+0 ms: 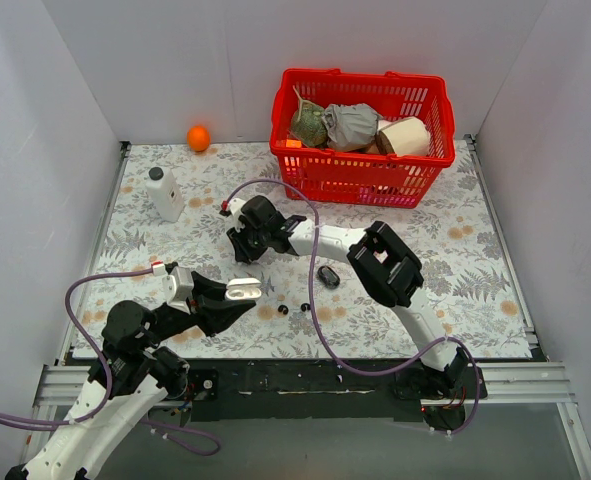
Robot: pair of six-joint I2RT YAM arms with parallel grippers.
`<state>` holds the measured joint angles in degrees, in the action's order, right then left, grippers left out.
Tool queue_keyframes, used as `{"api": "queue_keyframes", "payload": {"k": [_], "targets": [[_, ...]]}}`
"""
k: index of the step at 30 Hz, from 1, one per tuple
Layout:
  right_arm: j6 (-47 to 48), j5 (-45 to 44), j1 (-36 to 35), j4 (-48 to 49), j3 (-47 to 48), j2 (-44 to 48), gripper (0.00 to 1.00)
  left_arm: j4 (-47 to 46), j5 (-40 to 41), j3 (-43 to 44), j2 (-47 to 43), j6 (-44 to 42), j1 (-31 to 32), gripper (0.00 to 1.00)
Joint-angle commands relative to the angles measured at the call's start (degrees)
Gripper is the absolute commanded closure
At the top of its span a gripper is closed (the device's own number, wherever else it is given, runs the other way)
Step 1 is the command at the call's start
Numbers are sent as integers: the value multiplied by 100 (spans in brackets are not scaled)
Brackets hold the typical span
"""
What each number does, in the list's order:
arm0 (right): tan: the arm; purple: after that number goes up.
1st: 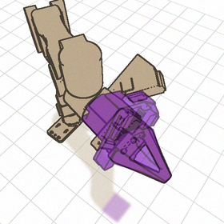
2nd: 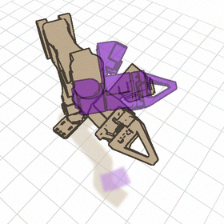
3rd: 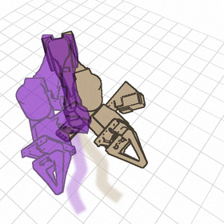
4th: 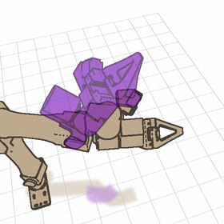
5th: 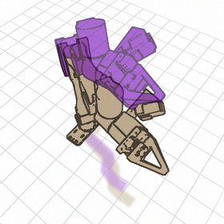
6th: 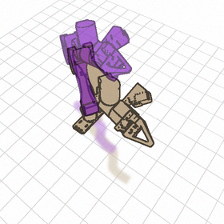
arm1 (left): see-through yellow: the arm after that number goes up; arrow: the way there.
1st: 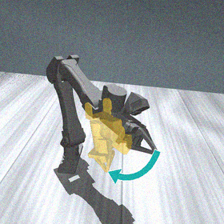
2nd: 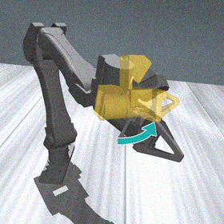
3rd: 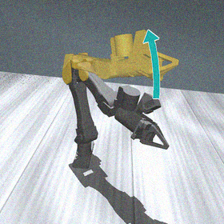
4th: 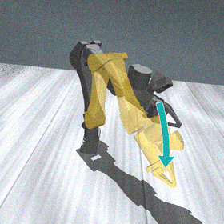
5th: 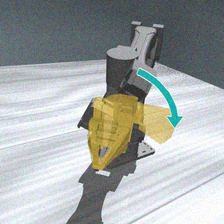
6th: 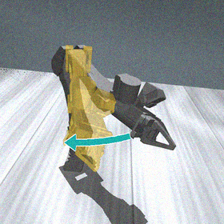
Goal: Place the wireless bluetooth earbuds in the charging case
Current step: Pick up the earbud from the center of the board.
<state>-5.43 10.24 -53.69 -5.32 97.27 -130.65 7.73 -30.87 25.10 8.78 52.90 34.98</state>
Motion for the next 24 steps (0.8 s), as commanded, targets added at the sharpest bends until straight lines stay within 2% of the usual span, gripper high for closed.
{"api": "queue_keyframes", "payload": {"k": [1, 12, 15, 20, 24], "targets": [[42, 118, -159, -338, -235, 127, 68, -34, -50, -5, -43, 1, 0, 100], [-28, 119, -221, -285, -437, 162, 70, -34, -68, -5, -51, 1, 0, 100], [-54, 127, -221, -241, -508, 189, 78, -26, -68, 3, -43, -8, 0, 100], [-116, 162, -221, -101, -666, 233, 99, -34, -68, -5, -25, -8, 9, 100], [-160, 75, -203, -22, -762, 373, 99, -34, -68, 3, -34, -17, 9, 100]]}}
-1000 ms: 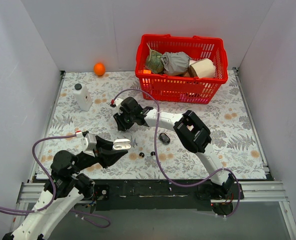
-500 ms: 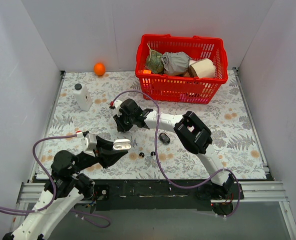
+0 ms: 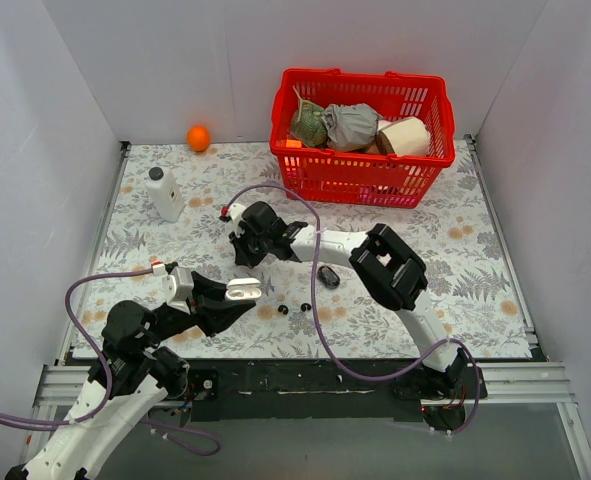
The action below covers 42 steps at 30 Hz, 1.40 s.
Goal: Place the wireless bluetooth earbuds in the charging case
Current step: Pick up the earbud from the center of the board, then place the earbud in the charging case.
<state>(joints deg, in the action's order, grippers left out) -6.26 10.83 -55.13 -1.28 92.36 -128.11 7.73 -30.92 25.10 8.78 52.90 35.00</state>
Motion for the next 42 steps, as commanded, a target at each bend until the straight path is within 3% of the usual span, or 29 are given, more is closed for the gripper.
{"api": "queue_keyframes", "payload": {"k": [1, 4, 8, 17, 22, 28, 34, 42], "targets": [[-86, -54, -41, -391, -349, 172, 99, -34, -55, 3, -43, -8, 6, 100], [-165, -212, 73, -312, -516, 593, 99, -34, -20, 47, -43, -35, -2, 100], [-279, -397, 397, -337, -1156, 1856, 99, -78, 59, 144, 27, -122, -2, 100], [134, -1751, 662, -1682, -1843, 4723, 99, -903, -432, 285, 1072, -96, 6, 100], [564, -367, 644, -1718, -2274, 6260, 99, -1885, -678, 188, 1547, 26, 6, 100], [863, 1305, 653, -1919, -2503, 7142, 99, -2959, -1741, 345, 2582, 342, 6, 100], [1171, 2071, 618, -2139, -2583, 7634, 99, -3935, -2489, 531, 3411, 1045, -11, 100], [1048, 2353, 478, -2035, -2503, 7670, 99, -4201, -2305, 671, 3807, 1213, -2, 100]]}}
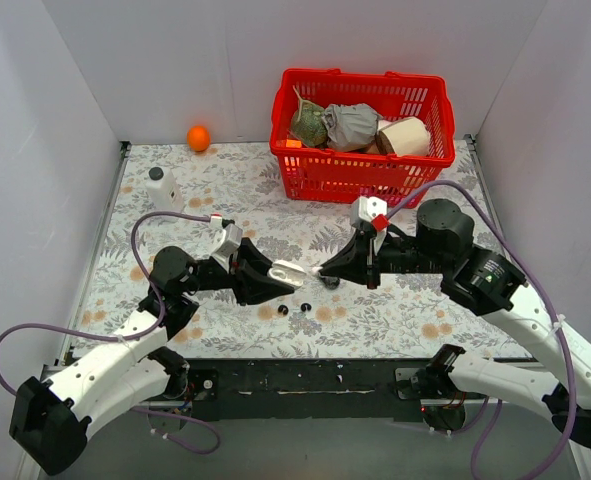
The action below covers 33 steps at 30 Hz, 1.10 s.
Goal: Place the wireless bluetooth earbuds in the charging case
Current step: Place the earbud in the charging case.
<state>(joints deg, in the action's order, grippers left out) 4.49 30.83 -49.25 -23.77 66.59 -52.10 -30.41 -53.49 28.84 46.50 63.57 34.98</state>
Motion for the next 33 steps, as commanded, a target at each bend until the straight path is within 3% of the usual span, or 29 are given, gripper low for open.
{"api": "queue_keyframes", "payload": {"k": [1, 11, 22, 33], "targets": [[-45, 345, -154, 267, 65, 24, 99, -352, -30, 306, 52, 147, 0, 100], [-185, -507, -1077, 698, -49, -292, 99, -220, -3, 377, 78, 147, 0, 100], [-194, -1483, -1157, 927, -102, -380, 99, -281, -38, 271, -18, 235, 0, 100], [-203, -1466, -1183, 892, -164, -512, 99, -272, 41, 236, -89, 208, 9, 100]]}}
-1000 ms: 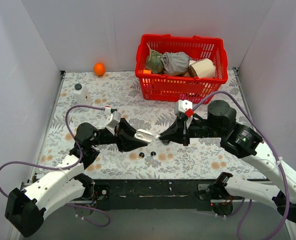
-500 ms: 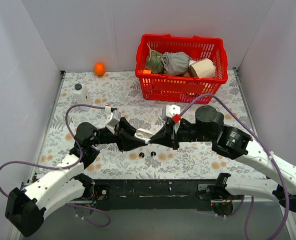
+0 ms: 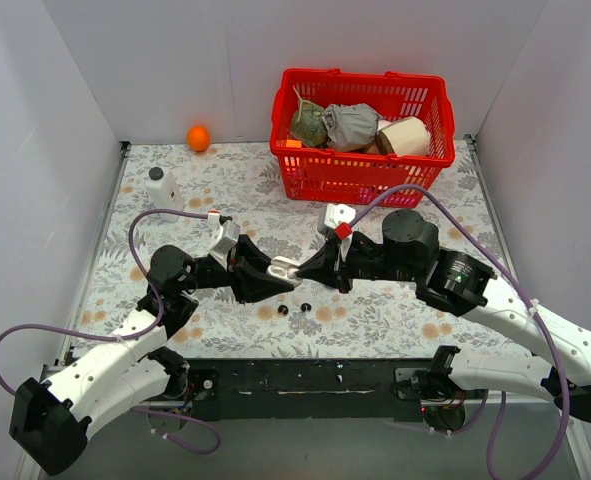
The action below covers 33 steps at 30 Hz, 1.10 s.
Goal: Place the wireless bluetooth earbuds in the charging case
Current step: Place the earbud in the charging case.
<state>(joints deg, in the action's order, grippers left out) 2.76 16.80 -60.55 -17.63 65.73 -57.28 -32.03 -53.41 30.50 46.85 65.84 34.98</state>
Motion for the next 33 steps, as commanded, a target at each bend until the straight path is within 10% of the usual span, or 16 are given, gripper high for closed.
{"api": "queue_keyframes", "payload": {"k": [1, 27, 33], "targets": [[-30, -63, -62, 269, -78, -3, 99, -110, 50, 61, -132, -36, 9, 100], [-83, -537, -317, -74, -149, 15, 98, -110, 550, 44, -255, -247, 0, 100], [-109, -634, -343, -83, -122, -20, 79, -163, 604, 0, -282, -230, 9, 100]]}}
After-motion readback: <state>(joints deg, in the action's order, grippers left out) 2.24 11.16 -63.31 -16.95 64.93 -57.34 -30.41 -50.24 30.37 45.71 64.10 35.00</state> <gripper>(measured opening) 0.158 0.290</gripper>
